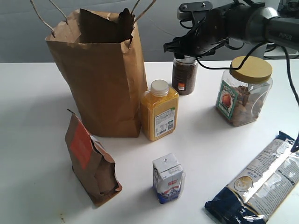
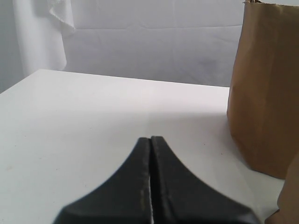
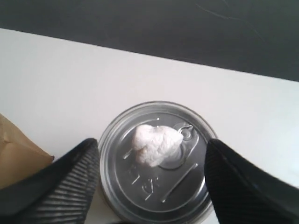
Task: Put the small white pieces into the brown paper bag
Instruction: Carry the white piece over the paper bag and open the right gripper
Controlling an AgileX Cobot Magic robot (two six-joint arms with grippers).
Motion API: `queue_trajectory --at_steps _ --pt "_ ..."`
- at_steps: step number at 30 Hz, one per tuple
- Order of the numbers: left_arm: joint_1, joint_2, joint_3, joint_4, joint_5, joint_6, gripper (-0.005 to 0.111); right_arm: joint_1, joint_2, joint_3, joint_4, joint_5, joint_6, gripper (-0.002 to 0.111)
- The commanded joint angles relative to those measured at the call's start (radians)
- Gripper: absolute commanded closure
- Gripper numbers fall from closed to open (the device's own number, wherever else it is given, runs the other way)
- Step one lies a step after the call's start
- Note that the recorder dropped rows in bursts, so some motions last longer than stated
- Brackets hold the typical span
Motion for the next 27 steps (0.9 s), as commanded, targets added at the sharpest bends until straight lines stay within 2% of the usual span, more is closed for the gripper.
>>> queue_trajectory --at_steps 1,12,23,27 --pt "-0.004 -0.003 0.004 -0.008 -0.002 -0.004 0.107 -0.007 0.002 -0.005 0.004 0.001 -0.004 0.06" --pt "-0.004 -0.003 0.004 -0.008 -0.002 -0.004 0.107 -0.009 0.002 -0.005 0.001 0.045 -0.004 0.108" --pt "-0.004 -0.003 0.004 -0.008 -0.002 -0.004 0.107 -0.009 -0.08 0.003 -0.002 0.137 -0.013 0.108" --pt "-0.004 -0.003 0.004 -0.008 -0.002 -0.004 0.107 -0.006 -0.197 0.111 -0.011 0.112 -0.013 0.108"
